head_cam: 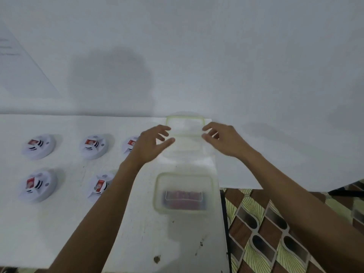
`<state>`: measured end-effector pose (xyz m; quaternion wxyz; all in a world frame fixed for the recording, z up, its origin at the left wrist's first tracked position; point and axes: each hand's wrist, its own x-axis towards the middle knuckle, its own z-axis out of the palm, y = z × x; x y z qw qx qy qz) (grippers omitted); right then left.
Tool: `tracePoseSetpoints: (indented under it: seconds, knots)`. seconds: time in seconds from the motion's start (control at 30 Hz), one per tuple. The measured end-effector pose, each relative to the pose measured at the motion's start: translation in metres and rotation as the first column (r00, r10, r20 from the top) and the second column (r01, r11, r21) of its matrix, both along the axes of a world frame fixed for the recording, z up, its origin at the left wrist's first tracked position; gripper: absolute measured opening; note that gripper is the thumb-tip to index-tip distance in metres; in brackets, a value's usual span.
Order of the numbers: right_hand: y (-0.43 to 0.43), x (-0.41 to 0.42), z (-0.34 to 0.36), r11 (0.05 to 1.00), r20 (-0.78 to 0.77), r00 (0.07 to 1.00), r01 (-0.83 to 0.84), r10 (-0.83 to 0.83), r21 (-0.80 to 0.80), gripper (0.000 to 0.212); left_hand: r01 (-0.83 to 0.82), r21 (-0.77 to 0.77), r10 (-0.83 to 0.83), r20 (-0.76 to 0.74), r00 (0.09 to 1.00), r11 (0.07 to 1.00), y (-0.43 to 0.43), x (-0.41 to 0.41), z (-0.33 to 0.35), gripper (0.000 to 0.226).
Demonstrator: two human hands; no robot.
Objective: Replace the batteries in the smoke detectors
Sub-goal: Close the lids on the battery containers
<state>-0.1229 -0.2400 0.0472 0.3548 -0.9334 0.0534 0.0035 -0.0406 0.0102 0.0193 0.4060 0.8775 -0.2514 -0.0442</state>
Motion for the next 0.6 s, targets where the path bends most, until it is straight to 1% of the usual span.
tracePoseSetpoints:
  seconds: [0.07,0.13,0.23,0.33,0.43,0.5,0.53,0.6]
  knots:
    - [-0.011,0.026,-0.007,0.993,-0.010,0.993,0.120,-0.120,0.016,0.024,-0.092,0.023,0.091,0.035,0.995,0.996,-0.010,0.028,-0.003,0.028]
    - [-0.019,0.051,-0.018,0.980,-0.066,0.978,0.200,-0.198,0.013,0.026,-0.161,0.090,0.157,0.049,0.986,0.983,-0.019,0.058,-0.010,0.025]
    - [-0.029,0.082,-0.039,0.955,-0.147,0.945,0.296,-0.292,0.006,0.035,-0.211,0.221,0.222,-0.024,0.975,0.952,-0.029,0.096,-0.023,0.029]
    - [-0.036,0.101,-0.060,0.924,-0.233,0.911,0.370,-0.341,0.095,0.042,-0.218,0.326,0.261,-0.097,0.960,0.920,-0.034,0.119,-0.038,0.033]
    - [-0.039,0.115,-0.076,0.895,-0.257,0.892,0.418,-0.372,0.156,0.044,-0.219,0.318,0.296,-0.217,0.930,0.922,-0.037,0.129,-0.050,0.036]
    - [-0.039,0.119,-0.081,0.860,-0.276,0.868,0.472,-0.413,0.195,0.043,-0.219,0.307,0.305,-0.267,0.914,0.926,-0.040,0.131,-0.057,0.039]
    - [-0.039,0.121,-0.081,0.833,-0.299,0.852,0.502,-0.430,0.232,0.039,-0.226,0.298,0.310,-0.272,0.911,0.927,-0.041,0.132,-0.060,0.039]
    - [-0.038,0.125,-0.081,0.783,-0.331,0.834,0.538,-0.441,0.313,0.026,-0.252,0.276,0.323,-0.253,0.912,0.928,-0.042,0.134,-0.062,0.040]
